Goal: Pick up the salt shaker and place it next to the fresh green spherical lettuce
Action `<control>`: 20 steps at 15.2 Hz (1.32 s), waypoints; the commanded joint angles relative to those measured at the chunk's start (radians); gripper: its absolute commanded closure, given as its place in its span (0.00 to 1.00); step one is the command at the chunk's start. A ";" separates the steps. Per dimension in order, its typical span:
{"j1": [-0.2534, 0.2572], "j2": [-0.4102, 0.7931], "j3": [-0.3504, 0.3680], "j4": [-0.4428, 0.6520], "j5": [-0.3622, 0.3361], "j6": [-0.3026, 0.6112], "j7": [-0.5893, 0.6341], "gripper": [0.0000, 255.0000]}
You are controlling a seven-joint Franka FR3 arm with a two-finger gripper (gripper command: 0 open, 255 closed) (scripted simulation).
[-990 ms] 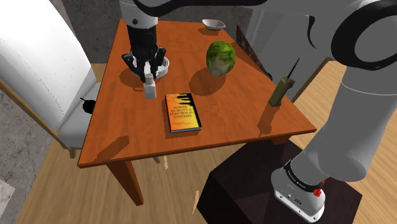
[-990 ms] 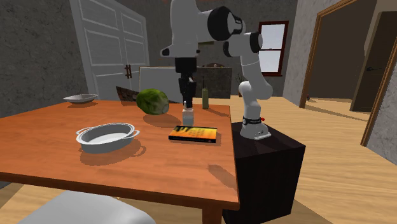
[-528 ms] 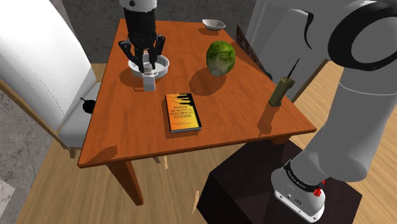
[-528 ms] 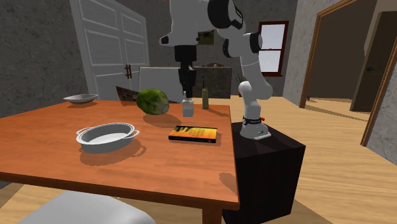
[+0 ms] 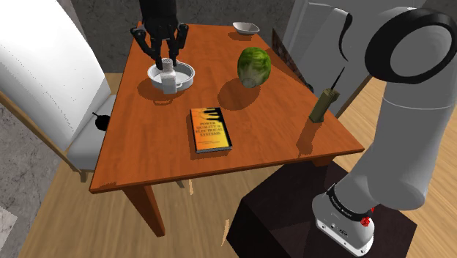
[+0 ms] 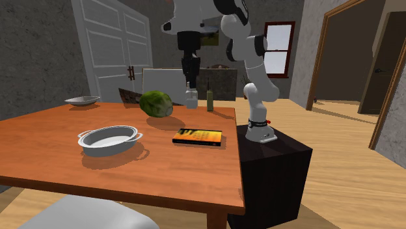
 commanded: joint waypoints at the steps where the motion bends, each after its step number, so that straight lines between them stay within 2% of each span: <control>1: 0.007 0.009 0.000 0.044 -0.004 -0.036 -0.001 1.00; 7: 0.068 0.101 -0.008 0.283 -0.044 -0.182 -0.001 1.00; 9: 0.111 0.165 -0.018 0.428 -0.071 -0.260 -0.006 1.00; 10: 0.157 0.233 -0.034 0.569 -0.095 -0.328 -0.016 1.00; 11: 0.064 0.107 -0.009 0.339 -0.050 -0.231 -0.019 1.00; 13: -0.039 -0.006 0.016 0.152 -0.009 -0.159 -0.052 1.00; 16: -0.137 -0.126 0.002 -0.022 0.048 -0.097 -0.121 1.00; 20: -0.234 -0.247 -0.029 -0.180 0.105 -0.050 -0.225 1.00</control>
